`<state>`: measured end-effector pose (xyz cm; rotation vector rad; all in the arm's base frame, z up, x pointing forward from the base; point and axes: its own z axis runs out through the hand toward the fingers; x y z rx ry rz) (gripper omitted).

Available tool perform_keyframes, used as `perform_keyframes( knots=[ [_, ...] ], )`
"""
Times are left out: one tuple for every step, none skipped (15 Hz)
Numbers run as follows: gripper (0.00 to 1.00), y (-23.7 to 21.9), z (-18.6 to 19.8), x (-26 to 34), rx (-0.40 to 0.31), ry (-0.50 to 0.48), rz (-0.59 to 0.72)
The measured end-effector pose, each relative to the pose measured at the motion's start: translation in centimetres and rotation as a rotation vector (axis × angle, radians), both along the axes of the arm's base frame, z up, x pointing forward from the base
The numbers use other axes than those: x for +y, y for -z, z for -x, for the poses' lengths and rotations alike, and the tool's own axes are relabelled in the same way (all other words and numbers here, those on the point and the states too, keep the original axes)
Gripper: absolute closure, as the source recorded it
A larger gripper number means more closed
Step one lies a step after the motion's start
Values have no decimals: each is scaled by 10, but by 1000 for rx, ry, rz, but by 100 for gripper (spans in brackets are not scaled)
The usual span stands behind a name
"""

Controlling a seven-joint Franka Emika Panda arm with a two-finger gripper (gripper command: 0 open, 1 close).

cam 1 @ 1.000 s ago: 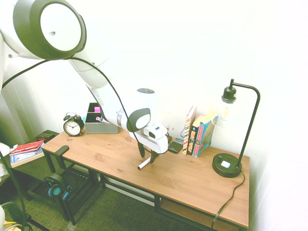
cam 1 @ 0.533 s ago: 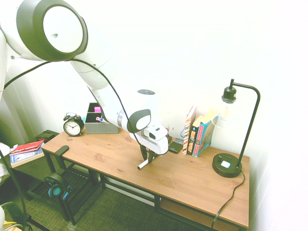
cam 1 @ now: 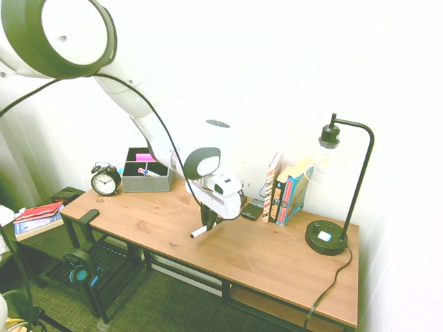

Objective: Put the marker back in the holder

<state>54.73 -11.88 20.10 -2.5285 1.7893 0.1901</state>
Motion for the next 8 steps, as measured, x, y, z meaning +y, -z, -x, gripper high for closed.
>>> perform_keyframes(
  knots=[
    [100, -22, 4, 9, 39, 11, -59],
    [100, -46, 9, 21, 77, 13, -120],
    [100, -69, 14, 39, 118, 11, -178],
    [100, -90, 19, 61, 169, 11, -234],
    [100, -110, 21, 84, 217, 13, -288],
    [100, -129, 21, 110, 272, 19, -339],
    [100, -145, 19, 134, 316, 37, -380],
    [100, -153, 16, 154, 335, 68, -392]
  ],
)
